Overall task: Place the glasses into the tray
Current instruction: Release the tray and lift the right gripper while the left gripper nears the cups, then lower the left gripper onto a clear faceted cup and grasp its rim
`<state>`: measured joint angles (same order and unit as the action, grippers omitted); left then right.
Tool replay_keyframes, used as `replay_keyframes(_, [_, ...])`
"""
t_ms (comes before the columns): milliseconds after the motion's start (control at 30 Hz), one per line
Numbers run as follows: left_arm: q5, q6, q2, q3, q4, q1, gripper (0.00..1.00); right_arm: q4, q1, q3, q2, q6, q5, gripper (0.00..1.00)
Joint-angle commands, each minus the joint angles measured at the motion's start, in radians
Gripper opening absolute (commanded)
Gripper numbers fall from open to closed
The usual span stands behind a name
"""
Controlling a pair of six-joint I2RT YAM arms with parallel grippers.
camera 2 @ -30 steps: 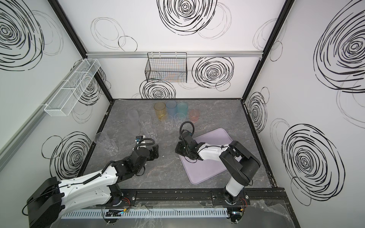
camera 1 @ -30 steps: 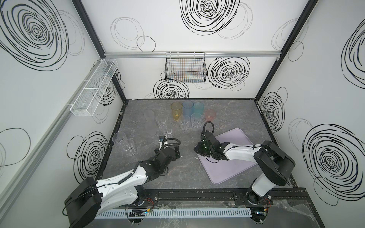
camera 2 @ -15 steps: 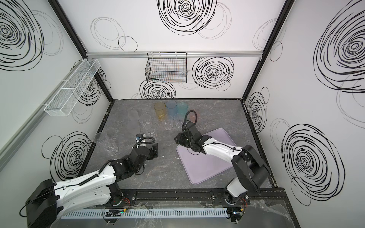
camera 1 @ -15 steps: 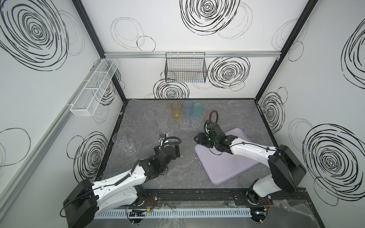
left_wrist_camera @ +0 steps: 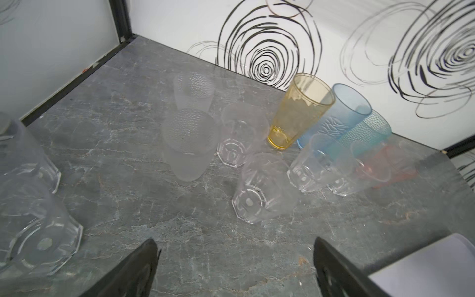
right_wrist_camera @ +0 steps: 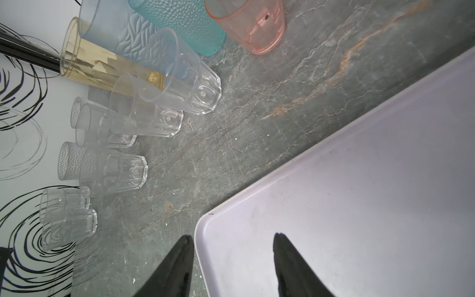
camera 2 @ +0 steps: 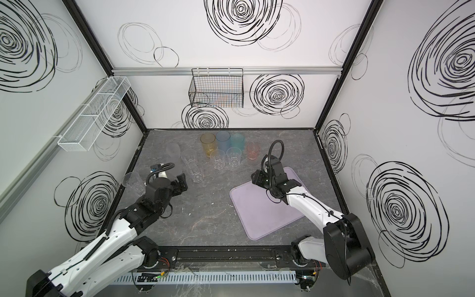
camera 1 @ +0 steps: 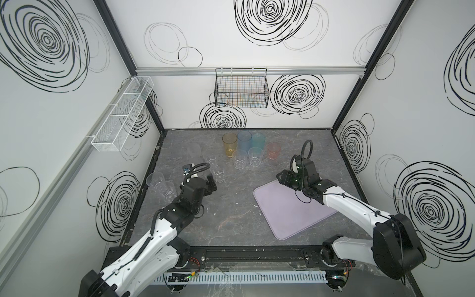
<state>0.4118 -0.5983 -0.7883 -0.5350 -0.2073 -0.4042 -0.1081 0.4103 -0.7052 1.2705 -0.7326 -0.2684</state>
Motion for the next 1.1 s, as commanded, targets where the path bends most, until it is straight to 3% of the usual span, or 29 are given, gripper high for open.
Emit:
replay_keyframes(0, [-0.161, 0.019, 0.000, -0.034, -0.018, 0.111, 0.98, 0.018, 0.002, 0.019, 0.031, 0.020, 0.012, 0.54])
replay_keyframes(167, [-0.268, 0.007, -0.040, -0.036, 0.021, 0.207, 0.99, 0.043, 0.021, -0.007, 0.093, 0.026, 0.007, 0.54])
replay_keyframes(333, [-0.309, 0.005, -0.106, -0.024, 0.090, 0.202, 0.96, 0.089, 0.057, -0.004, 0.147, 0.029, 0.016, 0.55])
replay_keyframes(567, [-0.303, 0.048, -0.277, -0.094, 0.137, 0.134, 0.95, 0.107, 0.081, 0.007, 0.176, 0.026, 0.006, 0.55])
replay_keyframes(667, [-0.308, 0.064, -0.368, -0.124, 0.160, 0.108, 0.87, 0.115, 0.088, 0.028, 0.169, 0.027, 0.012, 0.55])
replay_keyframes(900, [-0.237, 0.073, -0.545, -0.226, 0.174, 0.053, 0.78, 0.130, 0.094, 0.063, 0.155, 0.021, 0.016, 0.55])
replay_keyframes(1067, [-0.168, 0.103, -0.628, -0.283, 0.148, 0.047, 0.77, 0.133, 0.094, 0.067, 0.149, 0.020, 0.014, 0.55])
